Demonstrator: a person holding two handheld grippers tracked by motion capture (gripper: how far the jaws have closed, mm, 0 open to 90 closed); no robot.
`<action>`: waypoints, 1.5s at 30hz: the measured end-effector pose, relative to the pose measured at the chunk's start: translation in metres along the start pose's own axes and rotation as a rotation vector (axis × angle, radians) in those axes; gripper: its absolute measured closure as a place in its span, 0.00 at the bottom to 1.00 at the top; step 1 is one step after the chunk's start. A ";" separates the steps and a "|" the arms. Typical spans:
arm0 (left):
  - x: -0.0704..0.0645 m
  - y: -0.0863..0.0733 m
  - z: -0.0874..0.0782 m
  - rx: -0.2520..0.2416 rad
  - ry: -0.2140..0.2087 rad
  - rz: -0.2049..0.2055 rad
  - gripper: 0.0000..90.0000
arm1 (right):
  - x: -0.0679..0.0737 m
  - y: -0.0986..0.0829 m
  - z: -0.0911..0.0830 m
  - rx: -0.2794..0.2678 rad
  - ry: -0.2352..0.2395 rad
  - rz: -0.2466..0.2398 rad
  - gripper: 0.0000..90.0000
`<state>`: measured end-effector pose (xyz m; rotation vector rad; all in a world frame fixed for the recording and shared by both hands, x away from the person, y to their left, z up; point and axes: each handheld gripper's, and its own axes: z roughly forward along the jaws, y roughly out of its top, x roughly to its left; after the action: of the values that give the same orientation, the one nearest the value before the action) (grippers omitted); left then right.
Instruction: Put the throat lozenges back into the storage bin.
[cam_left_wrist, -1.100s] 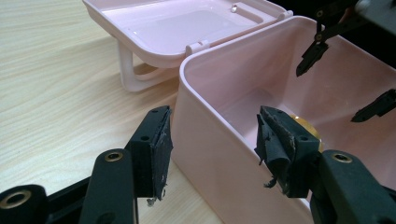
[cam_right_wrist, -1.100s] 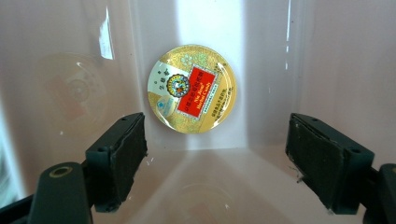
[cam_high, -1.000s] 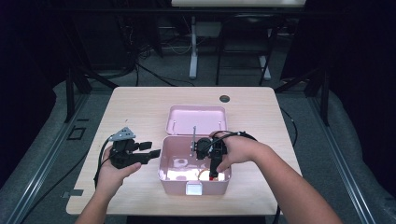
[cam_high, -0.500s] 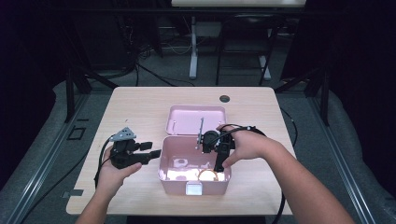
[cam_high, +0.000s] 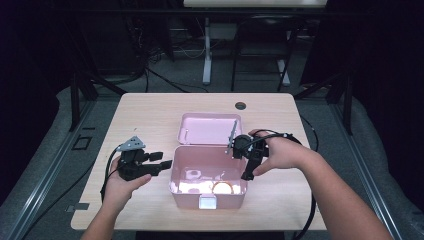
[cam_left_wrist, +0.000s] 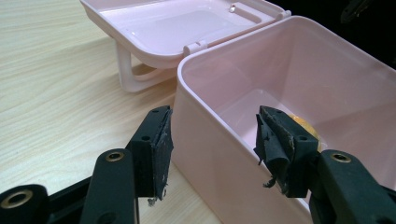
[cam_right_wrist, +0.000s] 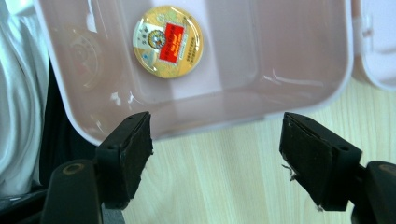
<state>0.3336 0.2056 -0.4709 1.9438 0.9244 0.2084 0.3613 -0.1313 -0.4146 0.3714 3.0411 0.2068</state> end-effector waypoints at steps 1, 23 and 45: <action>0.000 0.000 0.000 0.000 0.000 0.001 0.51 | 0.000 -0.002 0.000 0.000 0.000 0.007 0.28; 0.000 -0.001 0.002 -0.004 -0.003 -0.006 0.51 | -0.008 -0.045 -0.001 -0.206 -0.075 0.174 0.27; -0.002 -0.003 0.005 -0.016 -0.007 0.000 0.53 | -0.002 -0.052 0.014 -0.502 -0.146 0.374 0.31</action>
<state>0.3328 0.2020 -0.4754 1.9287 0.9154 0.2086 0.3517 -0.1799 -0.4355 0.8546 2.6196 0.8925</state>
